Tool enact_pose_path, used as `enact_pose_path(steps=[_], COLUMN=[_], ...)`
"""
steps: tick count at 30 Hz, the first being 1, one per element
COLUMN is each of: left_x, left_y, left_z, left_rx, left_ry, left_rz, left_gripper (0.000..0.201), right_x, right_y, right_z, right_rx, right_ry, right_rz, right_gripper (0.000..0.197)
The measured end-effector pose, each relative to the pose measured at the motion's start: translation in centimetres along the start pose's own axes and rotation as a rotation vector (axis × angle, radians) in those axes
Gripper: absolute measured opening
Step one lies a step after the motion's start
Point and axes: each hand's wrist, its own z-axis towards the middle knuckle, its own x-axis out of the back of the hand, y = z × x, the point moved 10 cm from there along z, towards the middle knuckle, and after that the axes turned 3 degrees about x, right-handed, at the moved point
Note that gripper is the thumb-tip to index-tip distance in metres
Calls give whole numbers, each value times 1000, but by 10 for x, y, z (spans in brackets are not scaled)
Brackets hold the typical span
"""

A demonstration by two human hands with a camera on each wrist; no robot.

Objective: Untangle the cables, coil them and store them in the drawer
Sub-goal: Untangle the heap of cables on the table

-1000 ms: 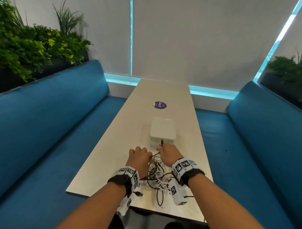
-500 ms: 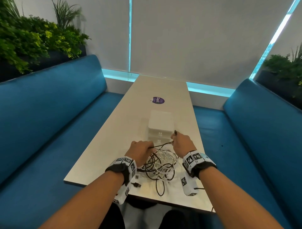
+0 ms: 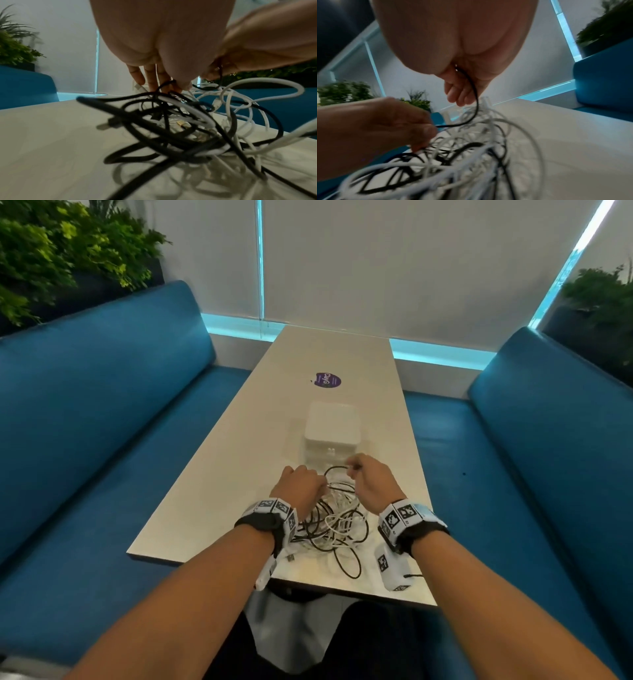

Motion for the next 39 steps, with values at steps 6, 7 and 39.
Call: enact_pose_path(steps=[6,7,39], left_x=[-19,-20,-34], left_y=[0,-2,-19], left_z=[-8,-11,-19], left_rx=[9,11,141], left_ry=[-13,-1,-8], left_rz=[73,88,-299], left_gripper=[27,26,21], right_x=[-37,-42,-29], right_y=[-39,-34,26], right_z=[-7,-8,-8], right_rx=[109,110,-37], right_ry=[-152,-182,-229], right_rz=[39,-21,-323], right_gripper=[22,21,20])
